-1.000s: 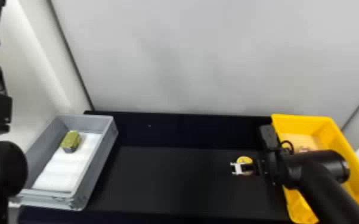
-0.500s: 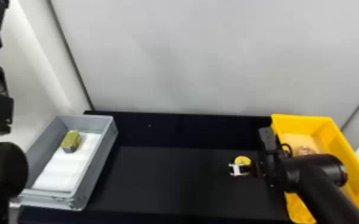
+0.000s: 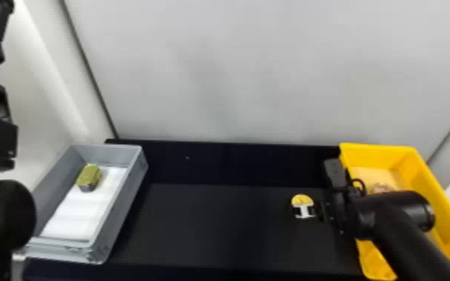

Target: Pick up the round yellow can and place it in the yellow rectangular box

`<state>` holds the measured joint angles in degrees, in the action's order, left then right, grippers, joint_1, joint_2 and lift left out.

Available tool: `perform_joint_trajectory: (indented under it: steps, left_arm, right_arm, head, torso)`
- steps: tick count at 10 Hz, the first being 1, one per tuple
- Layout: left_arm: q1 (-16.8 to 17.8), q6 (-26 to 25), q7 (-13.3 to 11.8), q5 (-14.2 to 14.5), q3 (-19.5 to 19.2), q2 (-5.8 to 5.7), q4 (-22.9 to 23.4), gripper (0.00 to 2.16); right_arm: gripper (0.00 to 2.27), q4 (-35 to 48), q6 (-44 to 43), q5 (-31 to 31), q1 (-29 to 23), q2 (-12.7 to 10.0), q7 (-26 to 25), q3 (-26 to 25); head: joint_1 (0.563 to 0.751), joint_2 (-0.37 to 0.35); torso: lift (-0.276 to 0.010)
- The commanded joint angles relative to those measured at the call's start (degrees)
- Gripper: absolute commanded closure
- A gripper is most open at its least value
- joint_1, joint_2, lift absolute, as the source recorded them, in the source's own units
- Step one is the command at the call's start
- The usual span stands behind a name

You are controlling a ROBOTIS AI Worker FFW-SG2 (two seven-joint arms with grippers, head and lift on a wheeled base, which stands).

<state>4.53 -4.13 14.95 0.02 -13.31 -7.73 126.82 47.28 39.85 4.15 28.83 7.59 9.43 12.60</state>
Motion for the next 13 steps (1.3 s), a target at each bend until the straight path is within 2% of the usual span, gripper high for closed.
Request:
perform_joint_trajectory:
  steps: [1,2,4,6,8,10,13]
  left_arm:
    - [-0.1,-0.1,0.0,0.0,-0.1,0.25,0.1,0.10]
    - [-0.4,-0.5,-0.1,0.0,-0.1,0.25,0.4,0.10]
    - [-0.8,-1.0,-0.2,0.1,-0.6,0.34,0.9,0.10]
    - [-1.0,-1.1,-0.2,0.2,-1.1,0.34,1.1,0.10]
    - [-1.4,-1.6,-0.3,0.2,-1.4,0.34,1.5,0.10]
    - [-1.8,-1.9,-0.3,0.2,-2.0,0.25,1.9,0.10]
    - [-2.1,-2.5,-0.4,0.2,-2.5,0.08,2.5,0.10]
  right_arm:
    - [0.84,3.7,1.7,-0.3,-1.3,0.5,0.0,-0.1]
    - [0.83,8.9,4.0,-0.4,-3.3,0.8,-0.5,-1.0]
    - [0.83,24.8,10.3,-1.1,-8.4,0.7,-2.9,-2.9]
    - [0.83,39.2,16.9,-0.1,-10.8,0.5,-6.4,-3.4]
    - [0.83,49.1,23.4,-1.9,-9.2,0.8,-9.2,-5.3]
    - [0.83,58.2,26.9,-5.3,-8.1,1.5,-9.4,-8.6]
    - [0.82,62.9,28.6,-8.2,-4.8,4.5,-11.5,-10.7]
  head:
    - [0.694,0.054]
    - [0.694,0.054]
    - [0.694,0.054]
    - [0.694,0.054]
    - [0.694,0.054]
    - [0.694,0.054]
    - [0.694,0.054]
  torso:
    - [-0.003]
    - [-0.003]
    - [-0.003]
    - [-0.003]
    - [-0.003]
    - [-0.003]
    - [-0.003]
